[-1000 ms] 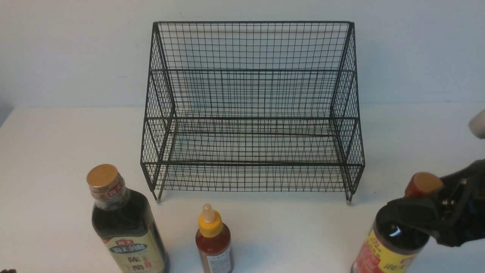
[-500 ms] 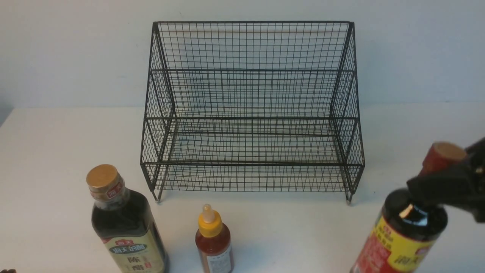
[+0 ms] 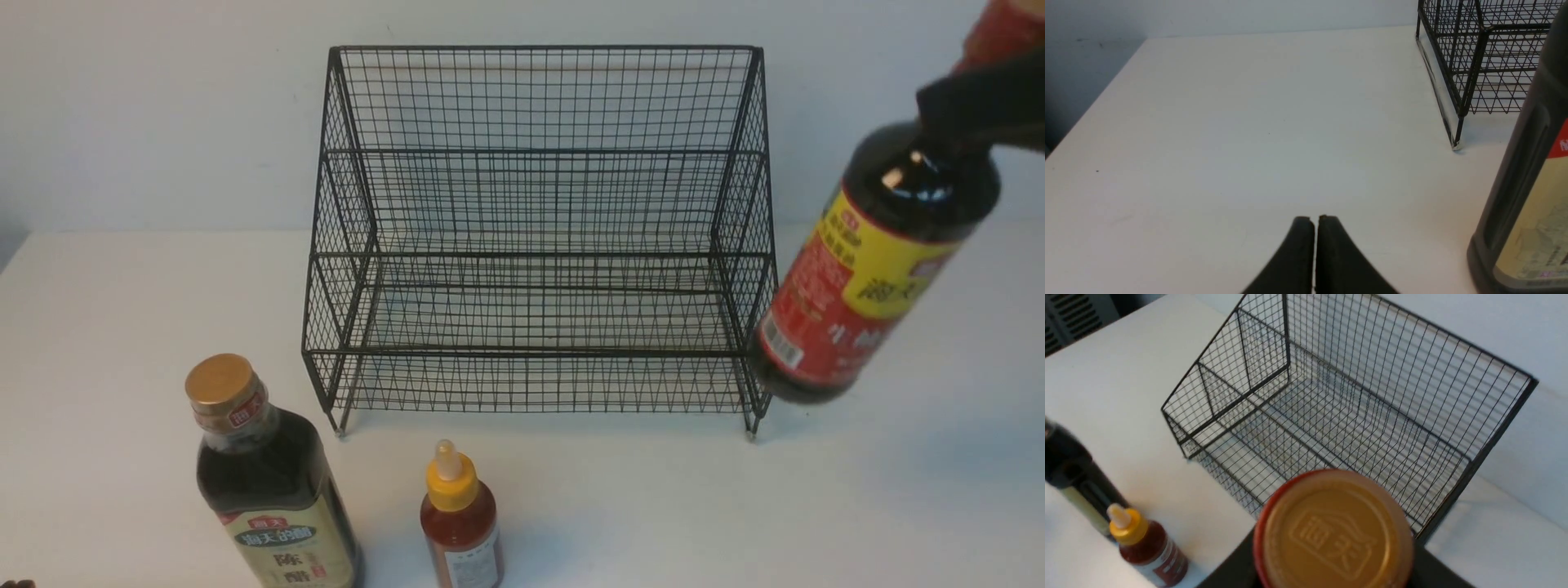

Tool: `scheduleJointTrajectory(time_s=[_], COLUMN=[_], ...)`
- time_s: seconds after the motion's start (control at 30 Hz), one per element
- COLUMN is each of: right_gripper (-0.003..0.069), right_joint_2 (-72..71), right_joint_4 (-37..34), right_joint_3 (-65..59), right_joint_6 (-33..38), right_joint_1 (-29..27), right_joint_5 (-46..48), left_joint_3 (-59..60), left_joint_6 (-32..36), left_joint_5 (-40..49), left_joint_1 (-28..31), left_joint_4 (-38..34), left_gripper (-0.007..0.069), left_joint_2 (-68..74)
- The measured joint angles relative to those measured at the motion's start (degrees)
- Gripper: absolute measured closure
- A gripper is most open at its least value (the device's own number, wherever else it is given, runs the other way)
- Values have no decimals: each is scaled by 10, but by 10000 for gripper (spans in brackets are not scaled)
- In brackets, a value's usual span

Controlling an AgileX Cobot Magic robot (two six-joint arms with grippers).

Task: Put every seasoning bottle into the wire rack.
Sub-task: Use the right arm to put the condiment bottle back on the shelf

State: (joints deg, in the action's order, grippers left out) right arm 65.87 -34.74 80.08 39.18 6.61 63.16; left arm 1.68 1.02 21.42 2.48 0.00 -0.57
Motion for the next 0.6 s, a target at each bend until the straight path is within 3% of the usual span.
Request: scheduleJointTrajectory(time_s=[0.6], right_gripper=[376], right_joint_2=[302], right_joint_4=[-10], right_joint_3=[256], right_joint_6=[28], right_joint_1=[0], right_joint_5=[-39], left_joint_3=[0], left_joint_6=[0], left_joint_5=[0], left_joint_1=[0], left_joint_4=[0], left_gripper=[629], left_joint_2=[0])
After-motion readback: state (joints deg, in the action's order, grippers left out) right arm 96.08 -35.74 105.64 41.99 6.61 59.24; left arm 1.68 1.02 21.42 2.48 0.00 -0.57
